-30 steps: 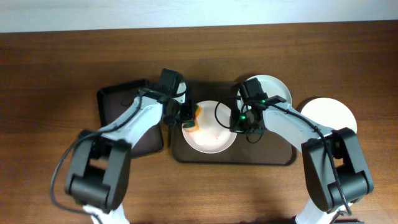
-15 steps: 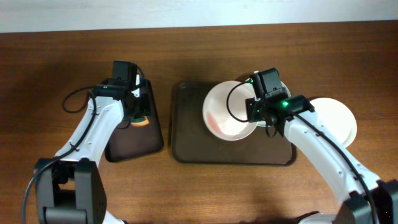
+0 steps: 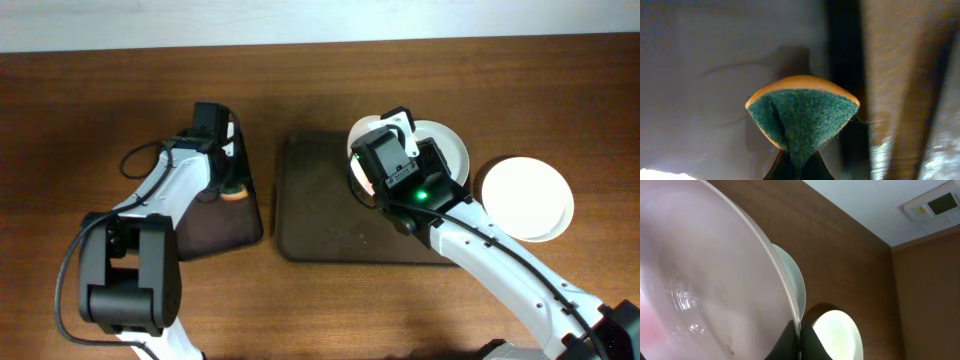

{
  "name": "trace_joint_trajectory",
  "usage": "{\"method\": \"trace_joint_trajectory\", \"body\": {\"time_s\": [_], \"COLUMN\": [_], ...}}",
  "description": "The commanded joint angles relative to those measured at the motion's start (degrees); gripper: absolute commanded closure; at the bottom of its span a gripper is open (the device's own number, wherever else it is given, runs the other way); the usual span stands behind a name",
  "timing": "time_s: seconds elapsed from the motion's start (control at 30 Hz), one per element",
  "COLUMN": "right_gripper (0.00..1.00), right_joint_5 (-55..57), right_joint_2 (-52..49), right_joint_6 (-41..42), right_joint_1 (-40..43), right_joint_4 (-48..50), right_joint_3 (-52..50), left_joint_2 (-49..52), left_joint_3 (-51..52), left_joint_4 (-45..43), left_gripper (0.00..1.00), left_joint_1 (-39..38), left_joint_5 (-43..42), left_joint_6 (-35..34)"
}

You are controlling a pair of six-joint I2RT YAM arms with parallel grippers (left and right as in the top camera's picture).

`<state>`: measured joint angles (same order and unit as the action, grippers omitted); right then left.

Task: Clean dirty plates on tray and stack at the side
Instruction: 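Carry the pink plate right and stack it on the white plate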

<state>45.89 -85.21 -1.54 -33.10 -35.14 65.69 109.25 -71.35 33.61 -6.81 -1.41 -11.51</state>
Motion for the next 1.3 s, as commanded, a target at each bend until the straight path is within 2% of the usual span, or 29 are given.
{"method": "trace_joint_trajectory", "body": {"time_s": [0.0,0.13,0.37,0.47,0.5,0.63,0.8,0.9,0.93,1.03,1.1,1.23,1.27], "right_gripper": [0.96,0.96,0.96,0.96,0.96,0.96,0.96,0.96,0.96,0.96,0.96,0.95,0.85], "right_joint_5": [2.16,2.43,2.14,-4.35,-8.70,-19.76,-37.27,-40.68,-41.75,-45.16,-46.36,-46.31,-45.83], "right_joint_2": [1.27,1.27,1.27,1.27,1.29,1.62,3.54,3.08,2.86,2.01,1.33,1.14,1.14], "right_joint_6": [0.48,1.36,9.88,12.74,16.15,20.44,23.56,25.49,25.64,25.64,25.64,25.51,25.44], "right_joint_1": [-0.35,-0.24,0.00,2.10,4.68,11.96,30.69,45.29,50.27,60.59,65.53,68.83,68.91], "right_joint_4": [0.22,0.85,0.83,0.04,-1.05,-3.54,-7.28,-12.33,-12.98,-13.16,-13.44,-13.57,-13.57], "right_joint_3": [1.18,1.18,1.18,1.18,1.18,1.20,1.20,1.18,1.18,1.18,1.16,1.16,1.14], "left_joint_2": [0.37,0.37,0.37,0.37,0.37,0.37,0.37,0.37,0.37,0.37,0.46,0.68,0.70], "left_joint_3": [0.11,0.11,0.11,0.11,0.11,0.11,0.11,0.11,0.11,0.11,0.11,0.11,0.11], "left_joint_4": [-1.46,-1.95,-1.40,0.81,2.64,5.84,6.10,6.10,6.08,5.81,4.70,2.27,2.03], "left_gripper": [1.00,1.00,1.00,1.00,0.99,0.96,0.99,0.93,0.86,0.53,0.40,0.37,0.37], "left_joint_1": [-2.36,-5.53,-8.17,-8.13,-8.04,-8.04,-8.04,-8.04,-8.04,-8.04,-8.04,-8.04,-8.04], "left_joint_5": [-4.04,-4.02,-3.96,-3.61,-1.73,6.95,8.13,8.13,8.13,8.13,8.15,8.15,8.15], "left_joint_6": [1.01,1.16,2.25,2.25,2.23,2.21,2.19,2.21,2.21,2.21,2.21,2.19,2.19]}}
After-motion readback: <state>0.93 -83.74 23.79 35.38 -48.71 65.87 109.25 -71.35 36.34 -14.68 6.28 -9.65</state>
